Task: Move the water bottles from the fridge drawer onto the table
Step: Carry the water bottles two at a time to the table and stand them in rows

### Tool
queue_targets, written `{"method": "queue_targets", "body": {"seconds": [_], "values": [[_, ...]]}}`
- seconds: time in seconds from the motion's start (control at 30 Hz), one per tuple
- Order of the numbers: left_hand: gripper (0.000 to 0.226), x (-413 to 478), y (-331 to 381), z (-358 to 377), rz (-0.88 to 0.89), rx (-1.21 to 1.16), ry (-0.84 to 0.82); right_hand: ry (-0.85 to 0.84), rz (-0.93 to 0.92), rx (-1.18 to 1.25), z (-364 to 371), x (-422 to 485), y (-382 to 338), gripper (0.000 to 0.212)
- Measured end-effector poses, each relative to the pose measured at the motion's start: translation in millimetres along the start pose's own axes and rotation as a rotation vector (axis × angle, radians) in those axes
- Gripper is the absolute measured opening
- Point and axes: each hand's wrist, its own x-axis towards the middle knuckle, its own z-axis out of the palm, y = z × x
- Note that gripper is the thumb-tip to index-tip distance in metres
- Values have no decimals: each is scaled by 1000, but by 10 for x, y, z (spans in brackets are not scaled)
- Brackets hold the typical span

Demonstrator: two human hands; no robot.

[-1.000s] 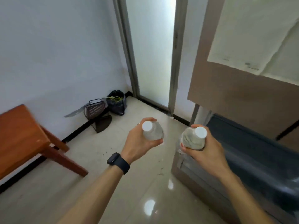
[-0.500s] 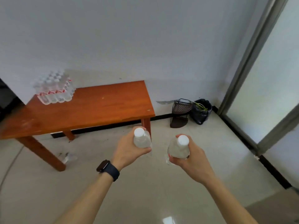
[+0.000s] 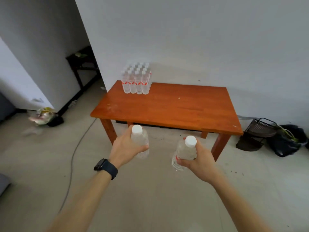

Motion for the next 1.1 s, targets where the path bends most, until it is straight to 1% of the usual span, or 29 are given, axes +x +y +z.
{"method": "queue_targets", "body": {"seconds": [0.13, 0.23, 0.47, 0.67, 0.8, 0.83, 1.0, 1.03, 1.1], "values": [[62, 433, -361, -226, -43, 6, 51, -35, -20, -7, 338, 553, -190, 64], [63, 864, -586, -307, -60, 0, 63, -59, -33, -14, 566, 1053, -278, 61], [72, 2219, -1033, -425, -128, -2, 54, -109, -50, -17, 1004, 2541, -445, 54], [71, 3345, -1373, -565, -173, 9, 20, -144, -29, -28, 1323, 3734, -566, 54], [68, 3986, -1620, -635, -198, 0, 2, -173, 21, -24, 1567, 4402, -640, 68], [66, 4147, -1698, -647, -200, -1, -5, -176, 36, -31, 1638, 4565, -653, 67], [61, 5066, -2242, -611, -216, 4, -78, -194, 94, -100, 2131, 5402, -660, 50], [60, 5222, -2330, -591, -209, 13, -92, -197, 103, -112, 2225, 5539, -654, 50], [60, 5509, -2477, -557, -190, 27, -117, -201, 114, -146, 2406, 5790, -654, 57]]}}
